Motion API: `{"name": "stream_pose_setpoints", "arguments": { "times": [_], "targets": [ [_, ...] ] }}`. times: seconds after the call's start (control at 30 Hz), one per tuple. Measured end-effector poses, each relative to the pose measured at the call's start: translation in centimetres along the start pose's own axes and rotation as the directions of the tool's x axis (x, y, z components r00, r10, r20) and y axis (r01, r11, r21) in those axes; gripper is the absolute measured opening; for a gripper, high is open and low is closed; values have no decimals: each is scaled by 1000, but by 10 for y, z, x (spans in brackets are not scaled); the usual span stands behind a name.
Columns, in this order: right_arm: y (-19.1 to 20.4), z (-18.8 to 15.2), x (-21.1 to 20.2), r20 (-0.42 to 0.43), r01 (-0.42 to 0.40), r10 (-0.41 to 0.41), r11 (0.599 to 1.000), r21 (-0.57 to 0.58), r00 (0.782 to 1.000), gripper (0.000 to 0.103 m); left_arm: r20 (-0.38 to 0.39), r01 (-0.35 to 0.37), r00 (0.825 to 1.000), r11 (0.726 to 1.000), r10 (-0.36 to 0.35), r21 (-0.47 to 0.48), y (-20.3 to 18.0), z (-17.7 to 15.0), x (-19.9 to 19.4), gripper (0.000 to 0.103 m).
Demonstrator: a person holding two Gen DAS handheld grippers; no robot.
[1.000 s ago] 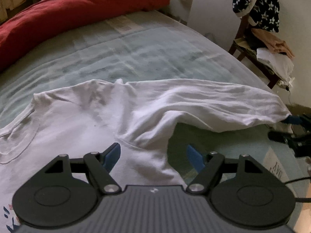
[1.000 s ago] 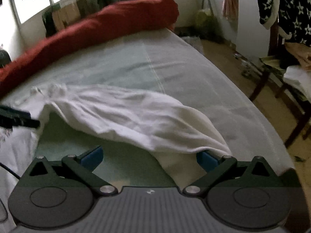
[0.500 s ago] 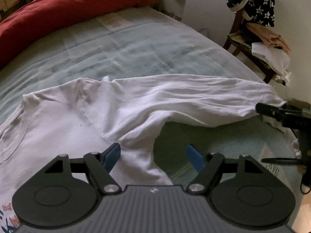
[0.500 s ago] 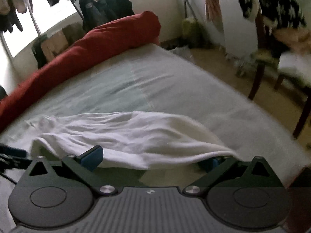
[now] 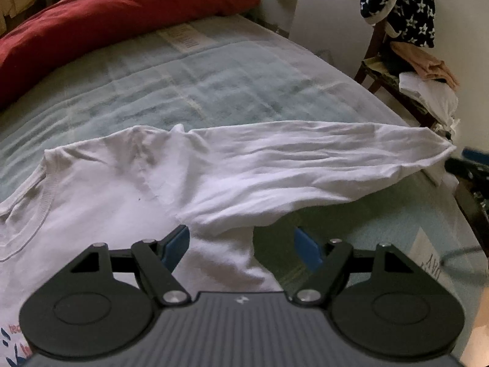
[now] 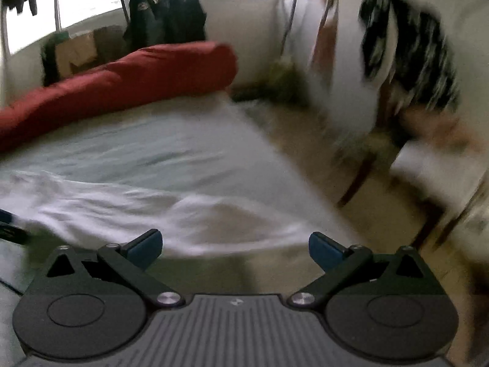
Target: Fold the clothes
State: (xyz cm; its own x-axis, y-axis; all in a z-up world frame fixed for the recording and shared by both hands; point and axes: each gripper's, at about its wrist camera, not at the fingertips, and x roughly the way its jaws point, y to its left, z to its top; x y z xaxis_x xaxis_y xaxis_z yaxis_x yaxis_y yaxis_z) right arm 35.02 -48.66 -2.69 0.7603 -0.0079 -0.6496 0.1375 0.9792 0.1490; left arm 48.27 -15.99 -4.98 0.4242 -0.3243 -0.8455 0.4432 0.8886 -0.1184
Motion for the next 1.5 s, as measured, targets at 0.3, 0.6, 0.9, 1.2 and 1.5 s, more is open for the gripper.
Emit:
{"name": "stream_pose_setpoints", "arguments": {
  "times": [0.3, 0.6, 0.9, 1.2, 1.5],
  "targets": [
    [-91, 9, 45, -32, -178, 263, 731, 659, 964, 103, -4, 7, 1000, 1000, -7, -6, 4, -3, -1, 76],
    [-151, 0, 70, -71, -93, 313, 480, 872, 947, 95, -17, 22, 1000, 1000, -22, -6, 1, -8, -1, 76],
    [-167, -14, 66, -121, -43, 300, 488, 872, 946, 17, -19, 32, 999, 999, -32, -16, 0, -9, -3, 76],
    [-136, 54, 16, 128, -289, 271, 714, 637, 954, 14, -5, 27, 1000, 999, -27, -16, 1, -6, -7, 76],
    [-128, 27, 22, -271, 115, 40, 839, 532, 962, 23, 1, 17, 1000, 1000, -17, -10, 3, -7, -9, 76]
  ]
}}
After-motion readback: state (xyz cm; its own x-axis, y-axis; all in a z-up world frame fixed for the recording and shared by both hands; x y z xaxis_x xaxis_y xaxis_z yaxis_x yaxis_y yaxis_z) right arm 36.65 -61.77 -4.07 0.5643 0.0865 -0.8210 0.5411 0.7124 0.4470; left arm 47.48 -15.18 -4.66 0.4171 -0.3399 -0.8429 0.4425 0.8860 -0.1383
